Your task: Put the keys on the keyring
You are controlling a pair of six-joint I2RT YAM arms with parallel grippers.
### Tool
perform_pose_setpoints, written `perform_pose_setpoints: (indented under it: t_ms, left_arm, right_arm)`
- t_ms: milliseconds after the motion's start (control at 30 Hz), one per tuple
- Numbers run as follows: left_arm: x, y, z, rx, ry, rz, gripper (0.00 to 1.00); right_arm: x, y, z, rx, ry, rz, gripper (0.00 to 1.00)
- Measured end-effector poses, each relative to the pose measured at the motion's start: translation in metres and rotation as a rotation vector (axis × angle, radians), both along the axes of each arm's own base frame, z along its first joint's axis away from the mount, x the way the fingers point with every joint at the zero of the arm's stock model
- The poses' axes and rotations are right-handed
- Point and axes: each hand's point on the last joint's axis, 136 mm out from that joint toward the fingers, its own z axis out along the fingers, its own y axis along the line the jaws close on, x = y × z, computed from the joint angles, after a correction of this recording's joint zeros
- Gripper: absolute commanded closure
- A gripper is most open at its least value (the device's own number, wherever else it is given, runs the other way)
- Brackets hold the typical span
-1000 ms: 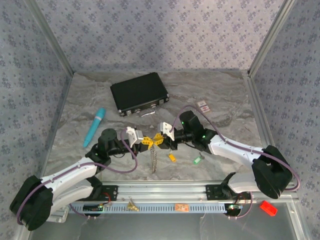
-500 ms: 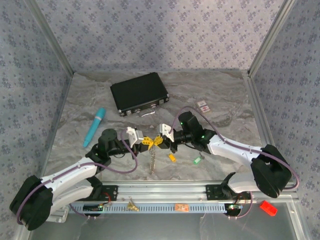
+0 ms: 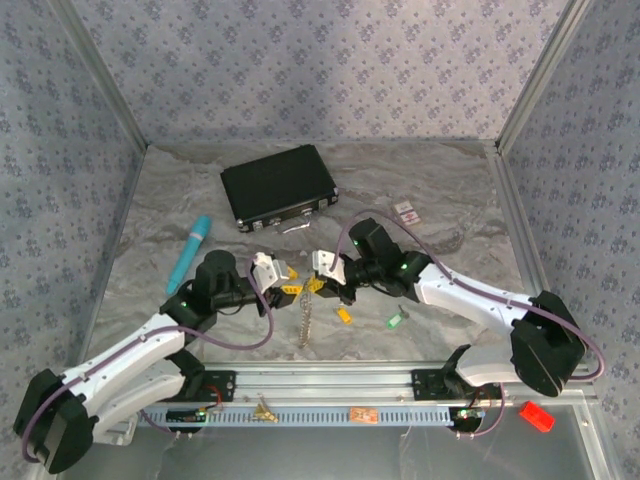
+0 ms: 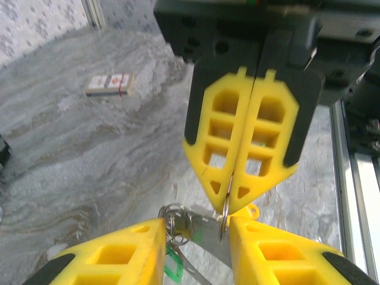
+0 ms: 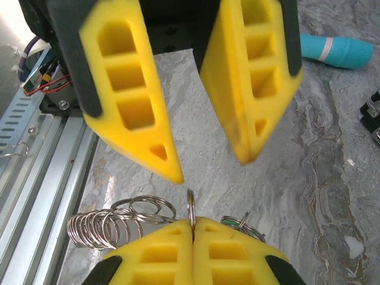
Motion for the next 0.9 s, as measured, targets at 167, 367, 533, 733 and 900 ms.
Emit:
perform_pose_setpoints:
  t_ms: [167,367,533,733,900]
  left_arm:
    - [-0.003,-0.001,-0.014,0.05,0.029,-0.028,0.72]
    - [-0.007,-0.002,-0.018,0.063,0.036,-0.058,0.79]
    - [-0.008,-0.004,-0.019,0.062,0.04,-0.071,0.83]
    - [-0.012,-0.005,-0.018,0.059,0.034,-0.093,1.0]
    - [-0.011,-0.006,-0.016,0.053,0.029,-0.094,1.0]
  right_arm:
    - [-0.002,0.0,0.002,-0.035,-0.023,0.013,1.0]
    - [-0.004,0.004,0.007,-0.051,-0.044,0.038,1.0]
    - [-0.006,0.009,0.007,-0.078,-0.055,0.062,1.0]
    - [-0.005,0.011,0.006,-0.111,-0.07,0.07,0.84]
    - [0.0,0.004,0.011,-0.027,-0.044,0.034,0.62]
